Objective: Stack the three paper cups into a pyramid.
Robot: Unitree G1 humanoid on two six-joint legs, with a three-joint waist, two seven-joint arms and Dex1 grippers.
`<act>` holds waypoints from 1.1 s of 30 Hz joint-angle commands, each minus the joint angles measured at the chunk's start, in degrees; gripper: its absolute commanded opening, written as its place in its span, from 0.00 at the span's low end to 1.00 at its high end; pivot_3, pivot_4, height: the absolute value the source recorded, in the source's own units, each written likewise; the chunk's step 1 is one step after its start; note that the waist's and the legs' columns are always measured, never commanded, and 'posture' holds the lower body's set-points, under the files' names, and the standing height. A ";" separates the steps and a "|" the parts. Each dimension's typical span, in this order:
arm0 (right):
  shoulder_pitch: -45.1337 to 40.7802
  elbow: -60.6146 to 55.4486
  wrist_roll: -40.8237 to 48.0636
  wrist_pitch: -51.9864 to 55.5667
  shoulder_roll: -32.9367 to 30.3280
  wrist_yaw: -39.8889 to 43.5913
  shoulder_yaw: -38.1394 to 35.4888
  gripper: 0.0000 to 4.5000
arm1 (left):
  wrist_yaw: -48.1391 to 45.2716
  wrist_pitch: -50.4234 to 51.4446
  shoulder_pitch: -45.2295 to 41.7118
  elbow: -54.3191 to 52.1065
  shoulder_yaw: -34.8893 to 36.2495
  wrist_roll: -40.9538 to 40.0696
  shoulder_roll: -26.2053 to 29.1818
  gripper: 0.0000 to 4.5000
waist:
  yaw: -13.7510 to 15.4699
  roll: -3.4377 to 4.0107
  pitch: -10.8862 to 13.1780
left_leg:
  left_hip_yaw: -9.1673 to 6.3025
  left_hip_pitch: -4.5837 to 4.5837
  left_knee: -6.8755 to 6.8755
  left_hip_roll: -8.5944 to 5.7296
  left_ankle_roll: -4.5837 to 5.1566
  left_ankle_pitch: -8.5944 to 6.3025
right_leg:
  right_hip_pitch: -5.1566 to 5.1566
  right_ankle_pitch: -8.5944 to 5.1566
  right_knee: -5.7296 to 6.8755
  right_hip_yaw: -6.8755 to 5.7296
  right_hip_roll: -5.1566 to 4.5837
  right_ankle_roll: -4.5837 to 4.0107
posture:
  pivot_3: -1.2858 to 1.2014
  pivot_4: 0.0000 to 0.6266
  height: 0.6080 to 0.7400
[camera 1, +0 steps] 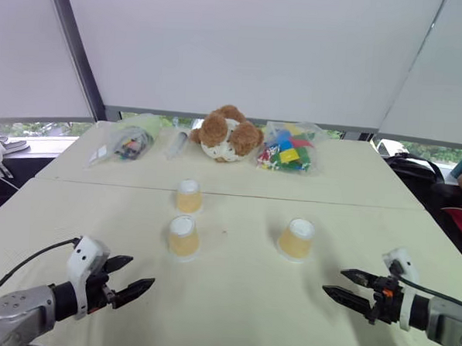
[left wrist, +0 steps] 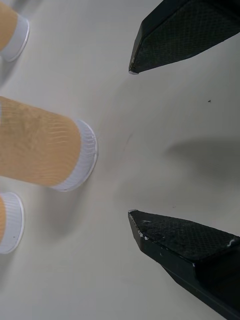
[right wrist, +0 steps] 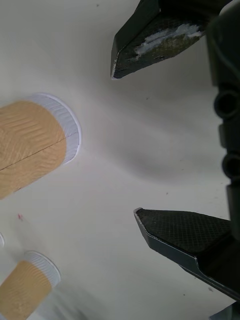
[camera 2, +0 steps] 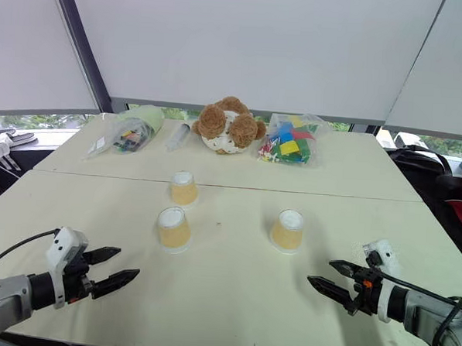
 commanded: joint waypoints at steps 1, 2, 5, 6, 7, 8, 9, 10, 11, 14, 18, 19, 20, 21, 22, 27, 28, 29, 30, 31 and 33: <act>-0.57 -1.71 0.56 -0.14 -0.54 0.34 -0.87 1.00 | 0.18 -0.30 -0.75 -0.91 1.09 -0.53 0.21 1.00 | 0.01 0.00 0.00 | 0.00 0.00 0.00 0.00 0.00 0.00 | 0.00 0.00 0.00 0.00 0.00 0.00 | 0.52 0.24 1.00; -0.59 -1.75 0.55 -0.13 -0.49 0.34 -0.81 1.00 | 0.44 -0.25 -0.91 -1.02 1.36 -0.81 -0.02 1.00 | 0.03 0.00 0.00 | 0.00 0.00 0.00 0.00 0.00 0.00 | 0.00 0.00 0.00 0.00 0.01 0.00 | 0.52 0.24 1.00; -1.12 -1.65 0.55 0.07 -0.51 0.43 -0.30 1.00 | 1.14 -0.29 -1.29 -1.42 1.61 -0.51 0.01 1.00 | 0.02 -0.01 0.00 | 0.00 0.00 0.01 0.00 0.00 0.00 | 0.02 0.00 0.00 0.00 0.00 0.01 | 0.52 0.24 1.00; -1.46 -1.49 0.69 0.41 -0.65 0.52 -0.13 1.00 | 1.92 0.42 -1.58 -1.33 1.79 -0.74 -0.19 1.00 | 0.01 -0.01 0.00 | 0.00 0.00 0.01 0.00 0.00 0.00 | 0.02 0.01 0.00 0.00 0.01 0.01 | 0.52 0.24 1.00; -1.69 -1.36 0.79 0.64 -0.75 0.59 -0.04 1.00 | 2.48 0.96 -1.78 -1.24 1.92 -0.97 -0.35 1.00 | 0.01 -0.01 0.00 | 0.00 0.00 0.01 0.00 0.00 0.00 | 0.02 0.01 0.00 0.00 0.01 0.01 | 0.52 0.24 1.00; -1.93 -1.17 0.70 0.69 -0.86 0.65 0.04 1.00 | 2.99 1.08 -2.09 -1.05 2.36 -1.10 -0.45 1.00 | 0.01 -0.01 0.00 | 0.00 0.00 0.01 0.00 0.00 0.00 | 0.02 0.01 0.00 0.00 0.01 0.02 | 0.52 0.24 1.00; -2.16 -1.02 0.60 0.77 -0.94 0.72 0.09 1.00 | 3.29 1.36 -2.43 -0.74 2.98 -1.44 -0.39 1.00 | 0.01 -0.01 0.00 | 0.00 0.00 0.01 0.00 0.00 0.00 | 0.02 0.02 0.00 0.00 0.01 0.04 | 0.52 0.24 1.00; -2.33 -0.92 0.45 0.78 -0.98 0.77 0.12 1.00 | 3.31 1.35 -2.64 -0.49 3.47 -1.55 -0.24 1.00 | 0.01 -0.01 0.00 | -0.01 0.00 0.01 0.00 0.00 0.00 | 0.02 0.03 0.00 -0.01 0.01 0.05 | 0.52 0.24 1.00; -2.44 -0.87 0.35 0.83 -0.98 0.80 0.13 1.00 | 3.32 1.39 -2.78 -0.35 3.78 -1.65 -0.14 1.00 | 0.01 -0.01 0.00 | 0.00 0.00 0.01 0.00 0.00 0.00 | 0.02 0.03 0.00 -0.01 0.02 0.05 | 0.52 0.24 1.00; -2.62 -0.87 0.15 0.96 -0.97 0.84 0.22 1.00 | 2.95 1.47 -3.08 0.09 4.58 -2.17 0.13 1.00 | 0.06 -0.01 0.00 | 0.00 0.00 0.01 0.00 0.00 0.00 | 0.02 0.03 0.00 -0.01 0.02 0.05 | 0.52 0.24 1.00; -2.66 -0.64 -0.49 0.83 -0.82 0.17 0.02 1.00 | 2.65 0.87 -3.52 0.52 4.53 -1.01 0.88 1.00 | 0.04 -0.02 0.00 | 0.01 0.00 0.02 -0.01 0.00 0.00 | 0.03 0.02 0.00 -0.01 0.01 0.04 | 0.52 0.24 1.00; -2.29 -0.71 -0.74 0.79 -0.97 0.14 -0.26 1.00 | 2.28 0.68 -3.71 0.73 4.84 -0.52 1.70 1.00 | 0.03 -0.02 0.01 | 0.01 0.00 0.02 -0.01 0.00 0.00 | 0.03 0.03 0.00 -0.01 0.02 0.05 | 0.52 0.24 1.00; -1.60 -1.27 -1.06 0.88 -1.68 0.41 -0.62 1.00 | 1.90 1.13 -4.72 1.32 5.89 -0.95 2.78 1.00 | 0.05 -0.04 0.01 | 0.01 0.00 0.02 -0.01 0.00 0.00 | 0.02 0.03 0.00 -0.02 0.02 0.05 | 0.52 0.24 1.00; -1.10 -2.30 -0.82 1.50 -2.66 0.56 -1.69 1.00 | 0.60 1.42 -6.30 2.15 6.79 -1.60 4.69 1.00 | 0.14 -0.04 0.02 | 0.02 0.00 0.02 -0.01 0.00 0.00 | 0.02 0.03 0.00 -0.03 0.04 0.05 | 0.52 0.24 1.00; -1.10 -3.38 -0.11 2.44 -3.67 0.71 -2.78 1.00 | -0.80 1.19 -7.99 3.07 6.81 -1.62 6.63 1.00 | 0.26 -0.06 0.03 | 0.02 -0.01 0.02 -0.01 0.00 0.00 | 0.03 0.02 0.00 -0.05 0.04 0.03 | 0.52 0.24 1.00; -5.64 -10.30 10.42 12.26 -7.00 -1.79 -8.53 1.00 | -6.30 0.59 -19.09 7.23 -0.18 -0.90 11.32 1.00 | 0.21 -0.06 0.05 | 0.05 -0.01 0.07 -0.02 0.00 0.00 | 0.03 0.01 0.00 -0.04 0.02 0.01 | 0.52 0.24 1.00; -6.86 -12.17 12.81 13.69 -6.65 -2.98 -8.80 1.00 | -7.03 0.10 -21.56 8.69 -2.44 -0.26 10.67 1.00 | 0.12 -0.07 0.05 | 0.04 0.00 0.06 -0.02 0.00 0.00 | 0.04 0.02 0.00 -0.04 0.02 0.02 | 0.52 0.24 1.00; -7.85 -13.87 14.72 14.87 -6.33 -4.10 -8.83 1.00 | -7.84 -0.50 -23.60 10.13 -4.45 0.46 10.04 1.00 | 0.10 -0.08 0.05 | 0.04 0.01 0.04 -0.02 0.00 0.00 | 0.06 0.08 0.00 -0.04 0.02 0.13 | 0.52 0.24 1.00; -8.73 -15.57 16.34 15.84 -6.02 -5.36 -8.71 1.00 | -8.84 -1.63 -26.03 12.07 -7.03 1.67 9.07 1.00 | 0.08 -0.08 0.05 | 0.05 0.00 0.02 -0.02 0.00 0.00 | 0.05 0.10 0.00 -0.07 0.05 0.17 | 0.52 0.24 1.00; -9.43 -16.80 17.73 16.71 -5.85 -6.53 -8.69 1.00 | -9.70 -2.44 -28.09 13.66 -9.24 2.62 8.22 1.00 | 0.12 -0.08 0.05 | 0.04 -0.03 0.00 -0.02 0.00 0.00 | 0.01 0.11 0.00 -0.07 0.09 0.18 | 0.52 0.24 1.00; -10.06 -18.74 19.54 17.72 -5.70 -8.59 -8.78 1.00 | -11.10 -3.59 -31.17 16.15 -12.29 3.86 6.44 1.00 | 0.15 -0.11 0.07 | -0.01 -0.09 -0.01 0.00 0.00 0.00 | -0.03 0.12 0.01 -0.11 0.15 0.20 | 0.52 0.24 1.00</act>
